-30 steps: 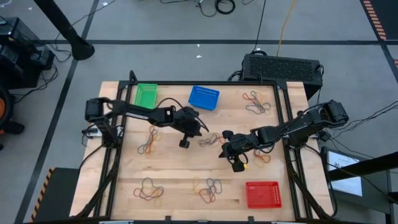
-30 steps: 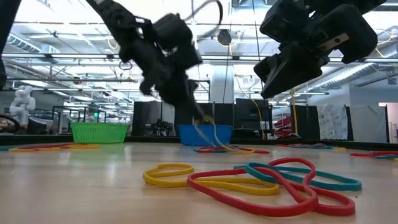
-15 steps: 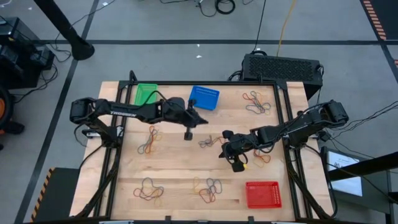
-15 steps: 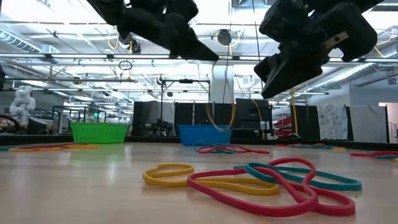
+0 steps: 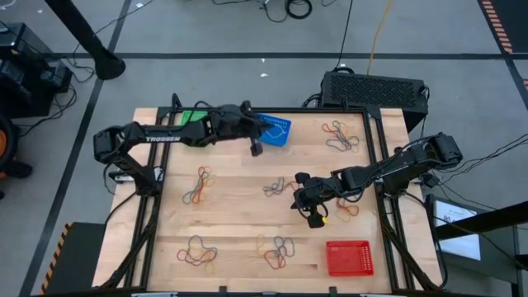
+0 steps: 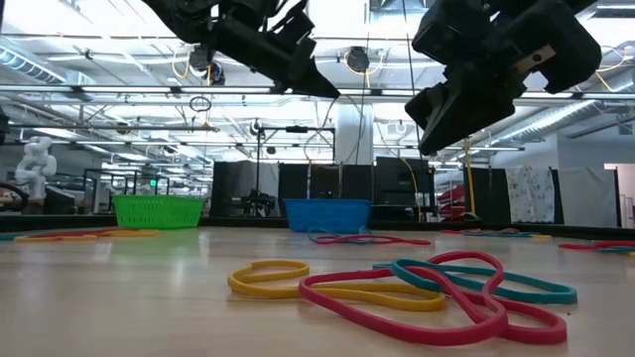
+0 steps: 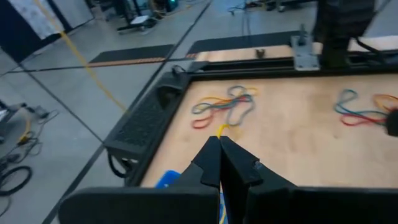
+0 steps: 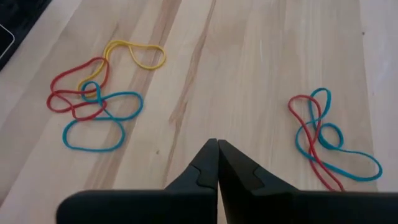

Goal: Sort rubber bands into baskets
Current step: Put the yellow rubber band into the blue bin

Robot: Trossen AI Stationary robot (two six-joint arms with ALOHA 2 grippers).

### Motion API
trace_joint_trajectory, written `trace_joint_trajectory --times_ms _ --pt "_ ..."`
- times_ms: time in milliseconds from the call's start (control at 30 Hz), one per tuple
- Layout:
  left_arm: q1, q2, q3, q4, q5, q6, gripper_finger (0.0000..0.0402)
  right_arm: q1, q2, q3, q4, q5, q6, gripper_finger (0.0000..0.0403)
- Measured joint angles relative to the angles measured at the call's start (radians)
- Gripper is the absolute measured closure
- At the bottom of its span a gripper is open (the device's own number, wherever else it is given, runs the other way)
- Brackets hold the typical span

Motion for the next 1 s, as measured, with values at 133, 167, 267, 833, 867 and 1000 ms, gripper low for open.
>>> trace_joint_trajectory --times_ms 133,167,267,833,867,1000 --pt "0.045 0.0 0.008 -0.01 0.0 -0.001 0.0401 0.0 0.0 0.0 0.001 0.0 -0.009 0.0403" --pt "0.054 0.002 0.008 -0.018 0.0 -0.001 0.0401 0.0 0.0 0.0 0.001 0.0 -0.013 0.0403" --pt "0.078 0.013 0.008 -0.05 0.0 -0.001 0.0401 0.0 0.0 0.0 0.001 0.0 -0.023 0.0403" --pt "0.146 0.184 0.008 -0.029 0.002 -0.027 0.0401 0.0 0.0 0.0 0.002 0.0 -0.026 0.0403" --pt "0.146 0.188 0.008 -0.027 0.004 -0.028 0.0401 0.0 0.0 0.0 0.002 0.0 -0.026 0.0403" --pt "0.145 0.191 0.008 -0.056 0.025 -0.028 0.0399 0.0 0.0 0.0 0.002 0.001 -0.03 0.0403"
